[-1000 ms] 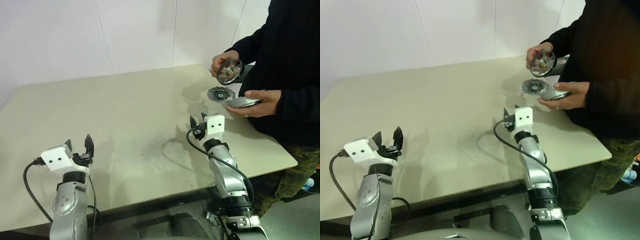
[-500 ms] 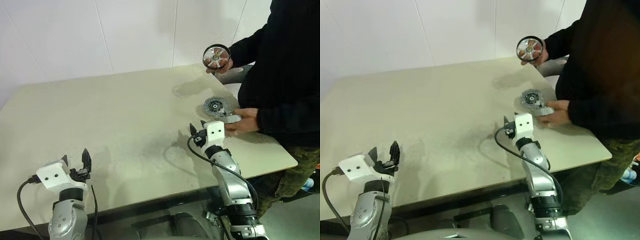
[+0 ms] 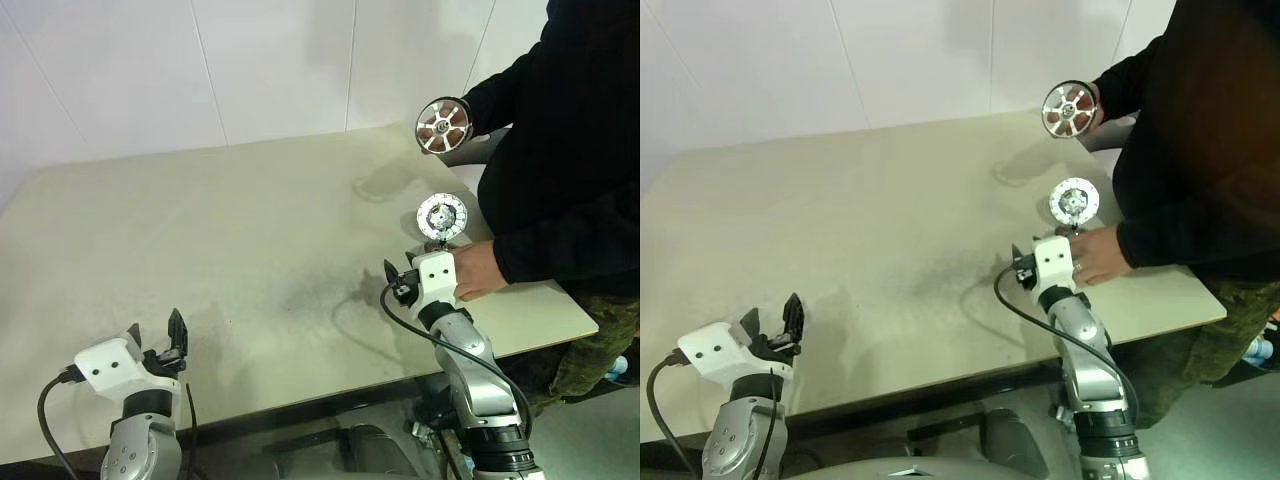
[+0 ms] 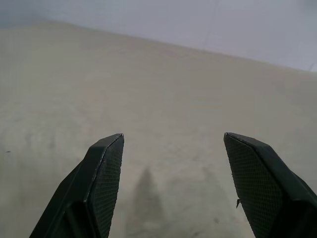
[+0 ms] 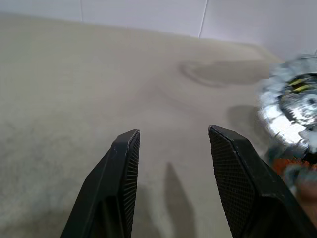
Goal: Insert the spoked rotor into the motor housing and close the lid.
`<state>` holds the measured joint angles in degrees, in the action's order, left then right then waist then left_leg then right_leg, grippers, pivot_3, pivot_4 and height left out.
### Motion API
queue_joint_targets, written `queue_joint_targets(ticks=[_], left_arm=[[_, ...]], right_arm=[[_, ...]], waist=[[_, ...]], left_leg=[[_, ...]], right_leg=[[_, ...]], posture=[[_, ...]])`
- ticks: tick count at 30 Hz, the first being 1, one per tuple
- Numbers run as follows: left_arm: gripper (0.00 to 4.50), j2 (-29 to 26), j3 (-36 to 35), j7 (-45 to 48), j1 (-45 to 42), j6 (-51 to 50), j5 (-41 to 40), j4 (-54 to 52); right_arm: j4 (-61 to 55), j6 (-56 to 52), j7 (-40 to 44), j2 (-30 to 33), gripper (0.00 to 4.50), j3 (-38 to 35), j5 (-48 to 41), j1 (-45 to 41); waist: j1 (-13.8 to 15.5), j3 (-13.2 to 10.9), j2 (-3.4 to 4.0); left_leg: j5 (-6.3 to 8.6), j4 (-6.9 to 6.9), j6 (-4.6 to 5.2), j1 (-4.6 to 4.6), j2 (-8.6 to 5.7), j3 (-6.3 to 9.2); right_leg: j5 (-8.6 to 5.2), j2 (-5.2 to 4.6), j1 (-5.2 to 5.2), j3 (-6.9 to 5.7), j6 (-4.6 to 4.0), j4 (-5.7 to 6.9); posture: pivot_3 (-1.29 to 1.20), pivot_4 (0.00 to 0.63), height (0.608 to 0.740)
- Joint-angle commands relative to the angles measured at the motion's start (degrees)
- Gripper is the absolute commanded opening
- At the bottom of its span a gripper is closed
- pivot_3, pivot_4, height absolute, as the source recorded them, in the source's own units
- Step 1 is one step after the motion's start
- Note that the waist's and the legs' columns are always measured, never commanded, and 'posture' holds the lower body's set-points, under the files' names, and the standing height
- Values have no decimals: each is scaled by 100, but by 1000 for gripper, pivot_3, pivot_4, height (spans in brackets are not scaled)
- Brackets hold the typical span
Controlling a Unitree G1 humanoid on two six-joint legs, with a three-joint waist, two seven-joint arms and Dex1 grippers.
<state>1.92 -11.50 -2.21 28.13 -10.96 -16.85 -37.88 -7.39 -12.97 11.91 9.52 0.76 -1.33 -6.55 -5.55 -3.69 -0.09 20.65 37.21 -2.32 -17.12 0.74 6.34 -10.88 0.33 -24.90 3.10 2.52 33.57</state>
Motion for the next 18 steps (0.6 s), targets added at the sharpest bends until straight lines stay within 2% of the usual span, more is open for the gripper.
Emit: queue_joint_targets(ticks=[1,9,14,18], left_arm=[[3441,-166,-297,16,-342,9,-105,104],[3441,-532,-717,47,-1333,-285,-326,931],[3441,-768,-753,192,-1910,-130,-237,1448],[3441,-763,-736,101,-2359,-65,-160,1638]], right_arm=[[106,263,-97,-110,2252,8,-5,-299],[906,701,-179,-256,2252,-119,-134,-896],[1548,985,-104,-331,2252,-187,-250,-1320],[2052,1216,-280,-371,2252,-322,-277,-1634]], waist=[[-5,1,1],[25,4,4],[29,5,3],[68,5,3]], left_leg=[[0,1,0,2,0,0],[-1,0,1,2,0,0],[-2,7,1,9,-1,0],[-2,12,1,56,-5,0]], right_leg=[[0,0,1,0,0,0],[4,0,7,2,0,7],[5,0,8,5,-1,28],[4,1,41,8,-2,49]], posture=[[0,0,740],[0,0,740],[0,0,740],[0,0,740]])
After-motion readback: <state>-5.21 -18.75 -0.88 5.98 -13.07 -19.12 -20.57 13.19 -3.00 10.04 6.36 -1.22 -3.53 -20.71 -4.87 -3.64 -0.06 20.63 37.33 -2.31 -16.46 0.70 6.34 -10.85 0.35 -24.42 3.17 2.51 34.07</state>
